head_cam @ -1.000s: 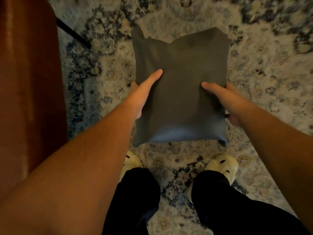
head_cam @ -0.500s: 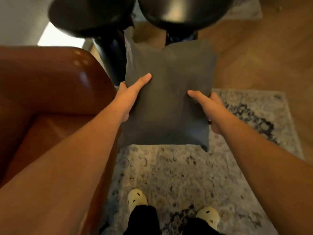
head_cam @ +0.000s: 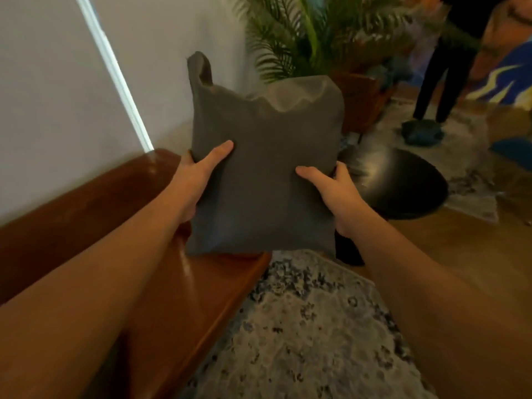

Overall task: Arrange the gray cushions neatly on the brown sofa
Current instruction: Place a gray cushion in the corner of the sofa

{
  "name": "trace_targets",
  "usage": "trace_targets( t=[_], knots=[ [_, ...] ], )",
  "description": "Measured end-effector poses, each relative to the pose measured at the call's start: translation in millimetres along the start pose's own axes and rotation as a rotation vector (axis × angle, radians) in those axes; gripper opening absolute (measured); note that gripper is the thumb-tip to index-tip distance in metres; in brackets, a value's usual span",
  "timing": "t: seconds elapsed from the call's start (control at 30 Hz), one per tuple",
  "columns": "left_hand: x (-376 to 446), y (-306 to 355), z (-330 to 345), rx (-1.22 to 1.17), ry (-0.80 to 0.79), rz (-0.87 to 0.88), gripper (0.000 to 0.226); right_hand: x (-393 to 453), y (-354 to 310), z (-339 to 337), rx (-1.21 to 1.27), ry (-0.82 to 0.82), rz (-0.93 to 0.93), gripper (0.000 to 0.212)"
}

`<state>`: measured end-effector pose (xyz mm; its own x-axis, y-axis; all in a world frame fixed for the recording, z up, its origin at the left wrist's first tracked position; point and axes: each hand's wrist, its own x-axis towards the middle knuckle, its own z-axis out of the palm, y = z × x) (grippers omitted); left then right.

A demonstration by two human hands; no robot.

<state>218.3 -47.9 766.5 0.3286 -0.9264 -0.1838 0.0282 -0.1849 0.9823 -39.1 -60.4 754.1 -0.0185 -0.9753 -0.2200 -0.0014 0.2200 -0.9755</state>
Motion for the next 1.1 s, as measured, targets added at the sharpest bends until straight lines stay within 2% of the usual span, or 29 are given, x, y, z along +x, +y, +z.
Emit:
trace_targets(
  t=[0.1, 0.23, 0.37, 0.53, 0.63, 0.73, 0.8, 0.97, 1.1],
  knots=[
    [-10, 35, -56, -0.043, 0.094, 0.048, 0.128, -5, -43, 53, -0.053, -0.089, -0.053, 0.124],
    [-15, 74, -132, -0.039, 0.208, 0.15, 0.114, -8, -84, 130, -0.059, -0.196, -0.121, 0.12],
    [-11, 101, -198, -0.038, 0.251, 0.2, 0.104, -8, -105, 204, -0.004, -0.238, -0.186, 0.103],
    [-3, 112, -277, -0.006, 0.318, 0.214, 0.116, -8, -118, 288, -0.036, -0.322, -0.185, 0.096],
    [4, 111, -311, -0.045, 0.357, 0.18, 0.099, 0, -121, 325, -0.048, -0.371, -0.153, 0.082],
    [16, 109, -336, -0.13, 0.399, 0.153, 0.074, 14, -122, 356, -0.067, -0.435, -0.146, 0.08],
    [26, 105, -348, -0.207, 0.422, 0.143, 0.067, 29, -120, 374, -0.083, -0.467, -0.155, 0.082],
    [69, 73, -374, -0.297, 0.503, -0.036, 0.086, 89, -96, 412, -0.172, -0.579, -0.127, 0.088],
    [116, 24, -380, -0.362, 0.607, -0.191, 0.072, 151, -45, 441, -0.273, -0.683, -0.074, 0.107]
  ],
)
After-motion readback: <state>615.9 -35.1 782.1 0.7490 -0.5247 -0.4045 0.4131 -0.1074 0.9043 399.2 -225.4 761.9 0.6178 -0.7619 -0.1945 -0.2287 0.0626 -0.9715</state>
